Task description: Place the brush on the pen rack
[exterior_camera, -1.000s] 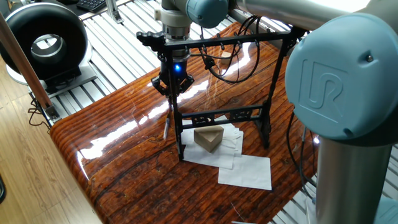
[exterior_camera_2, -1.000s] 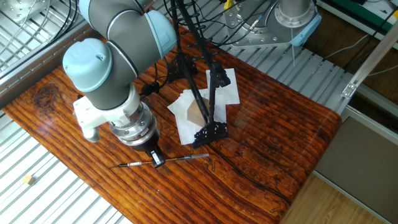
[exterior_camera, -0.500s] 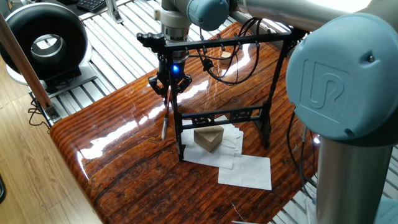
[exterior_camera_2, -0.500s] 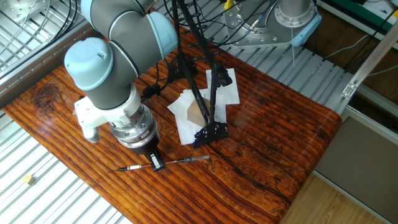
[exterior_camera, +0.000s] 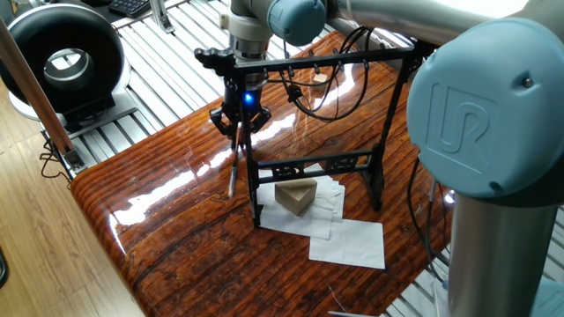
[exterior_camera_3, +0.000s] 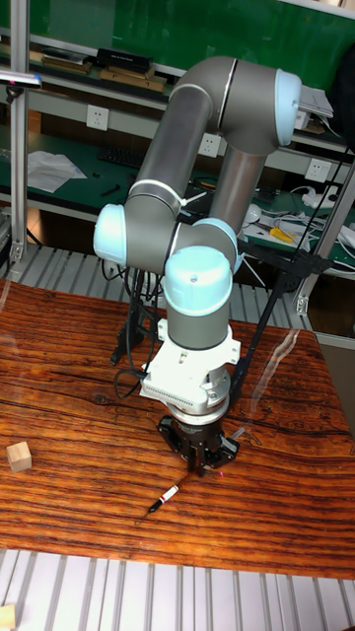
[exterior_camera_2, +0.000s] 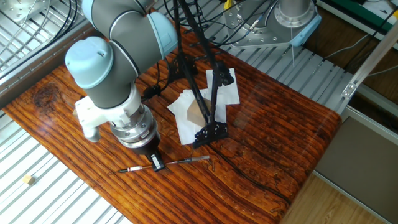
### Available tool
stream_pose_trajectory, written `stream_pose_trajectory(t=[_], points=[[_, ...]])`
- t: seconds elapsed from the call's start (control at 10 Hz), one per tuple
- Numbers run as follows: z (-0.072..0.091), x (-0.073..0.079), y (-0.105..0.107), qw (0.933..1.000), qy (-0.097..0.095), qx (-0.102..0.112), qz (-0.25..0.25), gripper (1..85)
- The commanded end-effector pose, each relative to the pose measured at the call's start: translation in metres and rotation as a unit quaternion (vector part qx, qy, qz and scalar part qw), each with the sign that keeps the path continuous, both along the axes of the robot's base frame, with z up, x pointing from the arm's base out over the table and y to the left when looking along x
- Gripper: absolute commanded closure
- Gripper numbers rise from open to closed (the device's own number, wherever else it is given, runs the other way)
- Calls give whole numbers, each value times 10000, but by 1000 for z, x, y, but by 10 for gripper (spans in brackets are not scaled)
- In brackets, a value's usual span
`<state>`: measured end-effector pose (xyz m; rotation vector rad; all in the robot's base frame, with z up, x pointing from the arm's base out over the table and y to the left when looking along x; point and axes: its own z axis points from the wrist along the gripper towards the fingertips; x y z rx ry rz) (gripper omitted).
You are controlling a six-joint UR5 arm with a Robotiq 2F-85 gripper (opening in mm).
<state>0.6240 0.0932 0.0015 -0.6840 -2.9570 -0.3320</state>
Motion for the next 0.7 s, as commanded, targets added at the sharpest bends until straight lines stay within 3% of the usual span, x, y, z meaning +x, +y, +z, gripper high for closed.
stream_pose_trajectory(t=[0.0, 0.2, 0.6], points=[[0, -1, 0, 10000, 33, 42, -51, 720], [1, -10, -3, 9994, 300, -106, -126, 847], [6, -11, 2, 9992, 384, -47, -113, 847]])
